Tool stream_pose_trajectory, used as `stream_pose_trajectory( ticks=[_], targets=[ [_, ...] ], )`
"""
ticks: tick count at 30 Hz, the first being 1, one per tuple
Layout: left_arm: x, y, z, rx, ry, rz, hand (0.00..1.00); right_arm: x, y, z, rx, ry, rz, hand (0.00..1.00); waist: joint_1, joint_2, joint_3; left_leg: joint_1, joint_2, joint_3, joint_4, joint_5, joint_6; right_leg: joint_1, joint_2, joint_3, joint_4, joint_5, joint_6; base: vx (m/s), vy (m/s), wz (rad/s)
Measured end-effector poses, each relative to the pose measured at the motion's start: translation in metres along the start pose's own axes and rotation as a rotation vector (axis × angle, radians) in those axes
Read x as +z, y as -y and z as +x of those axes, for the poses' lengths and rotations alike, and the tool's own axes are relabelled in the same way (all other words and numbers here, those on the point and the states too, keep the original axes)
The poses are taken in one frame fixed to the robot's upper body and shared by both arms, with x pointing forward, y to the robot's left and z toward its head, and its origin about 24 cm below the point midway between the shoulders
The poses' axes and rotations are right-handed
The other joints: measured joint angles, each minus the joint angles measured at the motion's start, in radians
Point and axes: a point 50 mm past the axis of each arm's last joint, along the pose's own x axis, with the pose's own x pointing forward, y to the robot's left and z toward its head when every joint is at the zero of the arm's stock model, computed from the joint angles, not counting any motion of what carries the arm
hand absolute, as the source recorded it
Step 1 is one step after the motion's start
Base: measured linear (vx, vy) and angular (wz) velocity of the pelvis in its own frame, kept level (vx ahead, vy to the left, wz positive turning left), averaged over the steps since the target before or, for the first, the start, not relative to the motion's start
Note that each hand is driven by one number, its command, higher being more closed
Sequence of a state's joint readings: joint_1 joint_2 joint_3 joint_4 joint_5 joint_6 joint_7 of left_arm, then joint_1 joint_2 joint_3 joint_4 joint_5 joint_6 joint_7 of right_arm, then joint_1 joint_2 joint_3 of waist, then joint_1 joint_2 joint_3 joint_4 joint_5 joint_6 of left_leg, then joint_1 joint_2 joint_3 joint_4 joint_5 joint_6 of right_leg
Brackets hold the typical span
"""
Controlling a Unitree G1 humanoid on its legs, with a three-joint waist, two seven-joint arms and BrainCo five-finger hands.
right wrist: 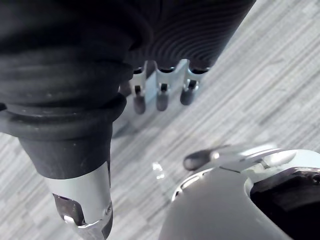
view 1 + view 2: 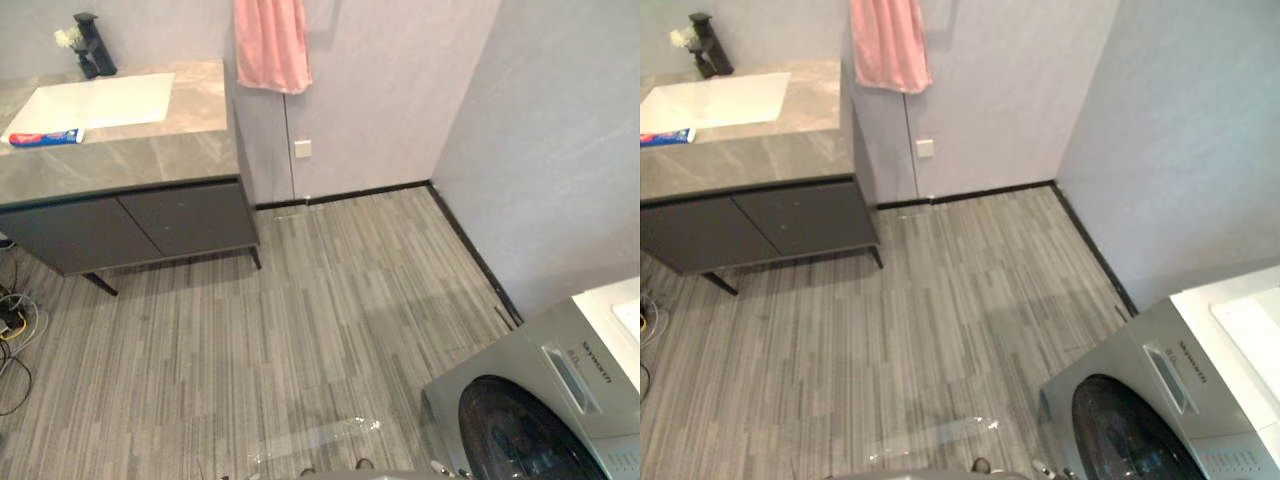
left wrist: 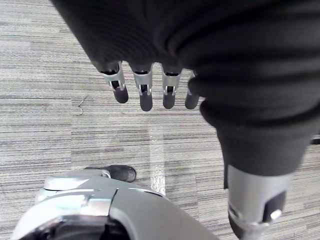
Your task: Organize washtable
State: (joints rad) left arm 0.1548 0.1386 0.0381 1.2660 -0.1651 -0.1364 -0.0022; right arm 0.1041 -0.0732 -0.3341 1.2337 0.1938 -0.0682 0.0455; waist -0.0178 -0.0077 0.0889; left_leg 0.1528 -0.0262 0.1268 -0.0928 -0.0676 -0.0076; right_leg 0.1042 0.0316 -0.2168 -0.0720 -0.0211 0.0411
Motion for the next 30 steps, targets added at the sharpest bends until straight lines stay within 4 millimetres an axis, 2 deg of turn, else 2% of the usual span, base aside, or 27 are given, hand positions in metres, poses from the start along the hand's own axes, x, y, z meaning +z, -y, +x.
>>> stream_pose_trajectory(
  ticks=[27, 30],
  targets=[
    [0.0020, -0.0013, 0.0004, 0.003, 0.004, 0.025, 0.00, 0.0004, -0.0022, 0.0003, 0.005, 0.000, -0.008, 0.00, 0.000, -0.009, 0.007, -0.003, 0.000, 0.009, -0.001, 0.000, 0.000, -0.004, 0.000, 0.006, -0.005, 0.003, -0.004, -0.01, -0.001, 0.00],
    [0.0041, -0.0012, 0.0009, 0.000, 0.009, 0.040, 0.00, 0.0005, -0.0024, 0.0004, 0.007, -0.004, -0.008, 0.00, 0.000, -0.011, 0.007, -0.009, -0.004, 0.018, -0.001, 0.000, 0.000, -0.007, 0.001, 0.022, -0.021, 0.014, -0.021, 0.00, 0.000, -0.09]
  ],
)
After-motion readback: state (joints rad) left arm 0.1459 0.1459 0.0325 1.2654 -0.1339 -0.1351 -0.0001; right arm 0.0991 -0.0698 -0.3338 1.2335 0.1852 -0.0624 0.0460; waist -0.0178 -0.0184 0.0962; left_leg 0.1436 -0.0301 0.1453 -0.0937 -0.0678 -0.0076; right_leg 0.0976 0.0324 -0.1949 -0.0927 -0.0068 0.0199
